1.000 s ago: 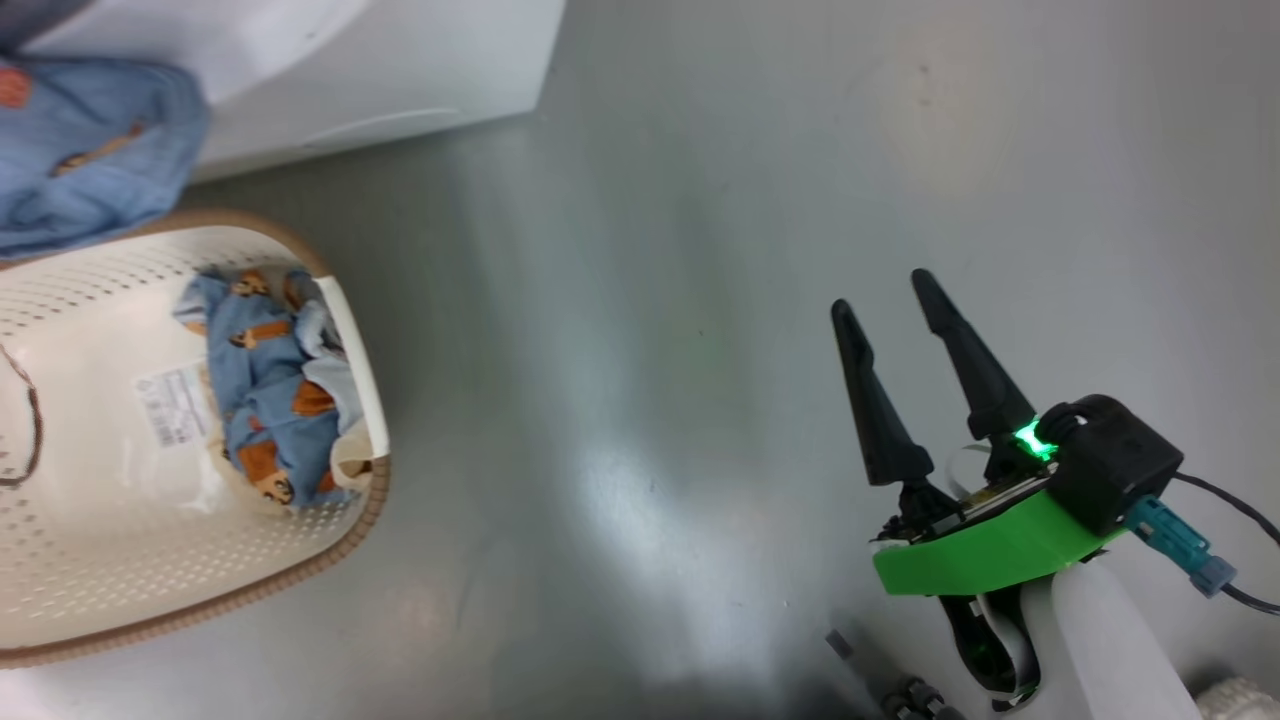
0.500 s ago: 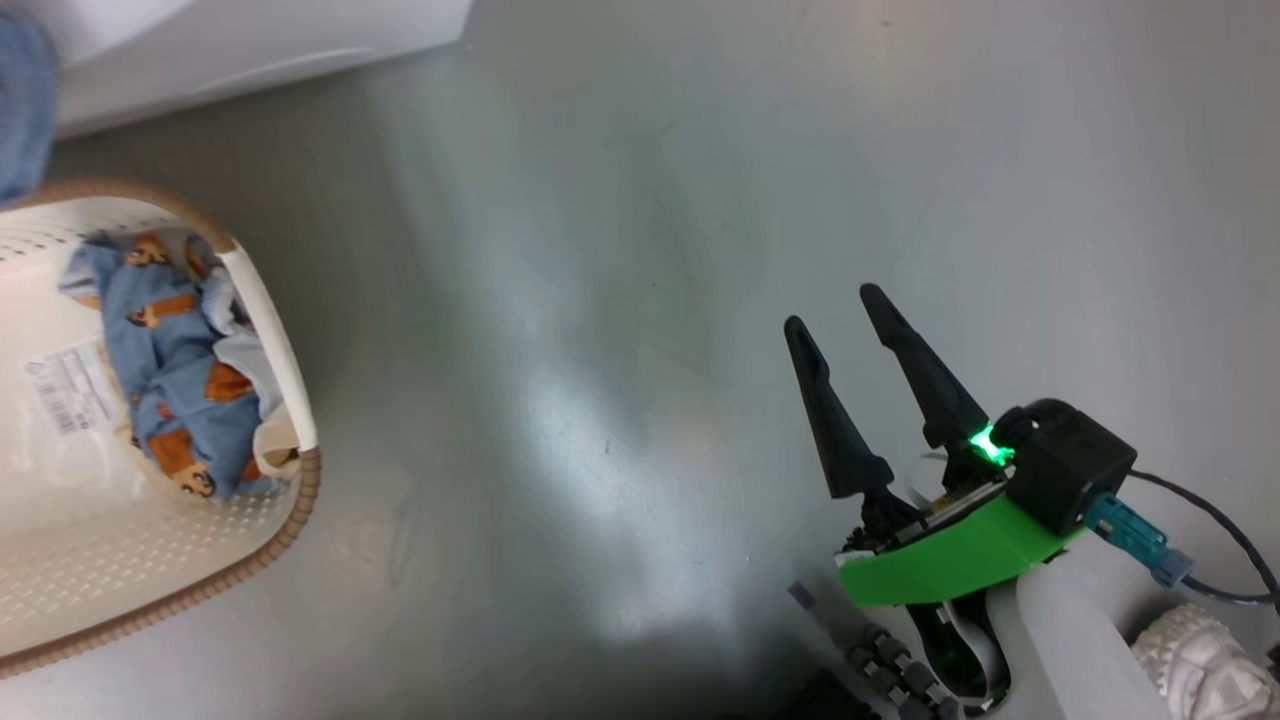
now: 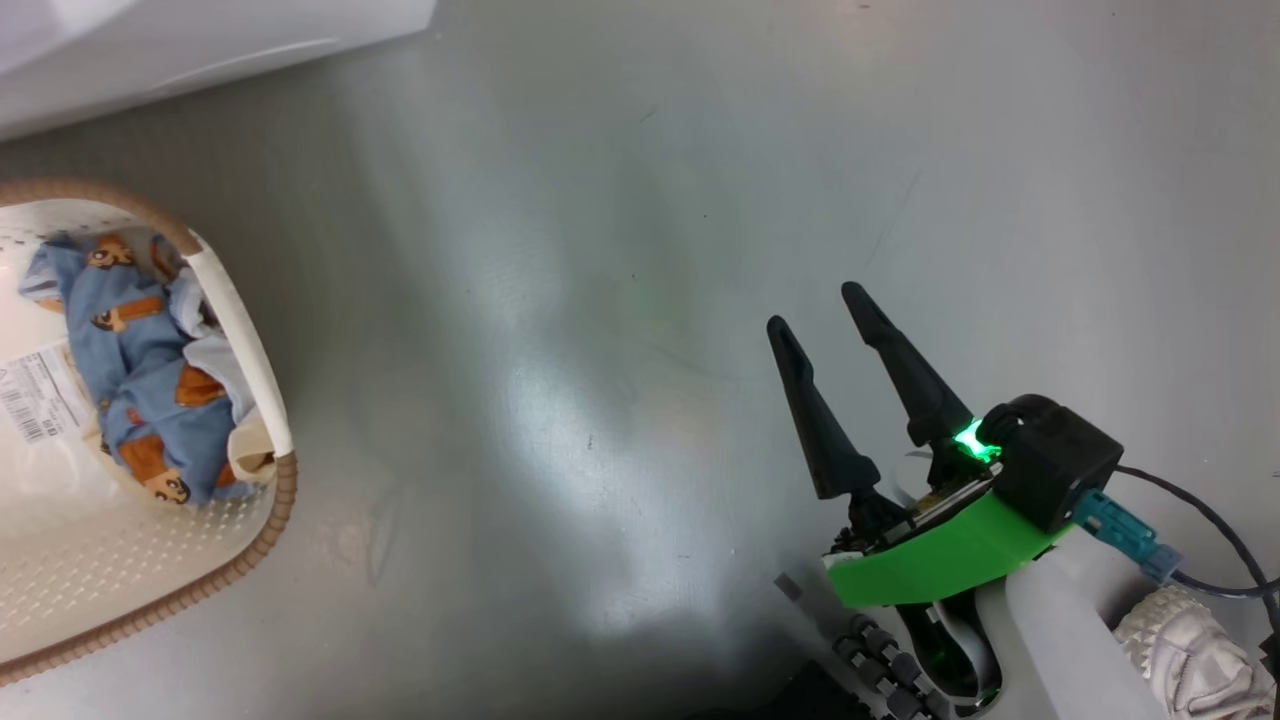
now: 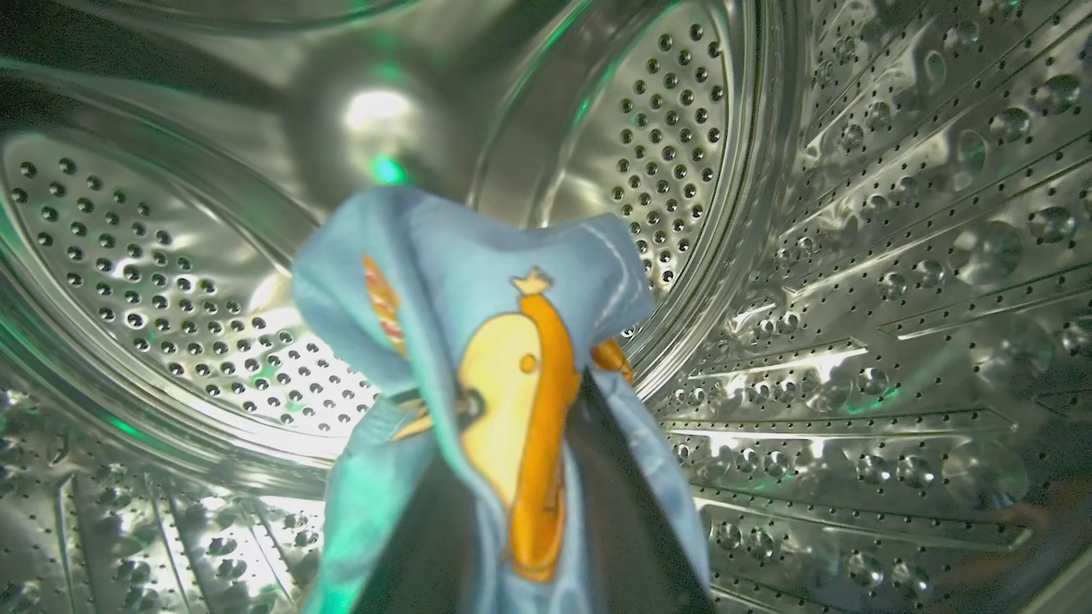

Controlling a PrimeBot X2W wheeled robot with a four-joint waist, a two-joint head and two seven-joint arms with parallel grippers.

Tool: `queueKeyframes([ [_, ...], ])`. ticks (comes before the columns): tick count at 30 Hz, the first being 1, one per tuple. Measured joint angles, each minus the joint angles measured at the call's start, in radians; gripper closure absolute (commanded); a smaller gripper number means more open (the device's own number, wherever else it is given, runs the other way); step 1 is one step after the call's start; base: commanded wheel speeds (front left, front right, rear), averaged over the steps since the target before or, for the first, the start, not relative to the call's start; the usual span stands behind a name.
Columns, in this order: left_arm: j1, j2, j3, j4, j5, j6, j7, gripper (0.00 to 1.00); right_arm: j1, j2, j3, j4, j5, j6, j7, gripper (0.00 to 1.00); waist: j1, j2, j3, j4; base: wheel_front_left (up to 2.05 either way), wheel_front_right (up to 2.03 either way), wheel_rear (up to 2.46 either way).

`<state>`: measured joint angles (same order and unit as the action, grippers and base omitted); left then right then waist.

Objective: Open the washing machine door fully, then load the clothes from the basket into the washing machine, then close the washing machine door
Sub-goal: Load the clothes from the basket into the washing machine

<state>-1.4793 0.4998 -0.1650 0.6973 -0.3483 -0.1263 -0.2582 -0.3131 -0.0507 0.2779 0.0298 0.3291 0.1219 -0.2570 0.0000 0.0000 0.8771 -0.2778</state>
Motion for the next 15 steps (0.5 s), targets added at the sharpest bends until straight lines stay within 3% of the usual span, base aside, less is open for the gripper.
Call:
queueKeyframes([
  [15,0.085,-0.084,0.031,-0.008,0.018,0.0,0.0,0.0,-0.017,0.0,-0.047,0.006,-0.001,0.0,0.0,0.0,0.0,0.0,-0.052,0.059,0.0,0.0,0.0],
])
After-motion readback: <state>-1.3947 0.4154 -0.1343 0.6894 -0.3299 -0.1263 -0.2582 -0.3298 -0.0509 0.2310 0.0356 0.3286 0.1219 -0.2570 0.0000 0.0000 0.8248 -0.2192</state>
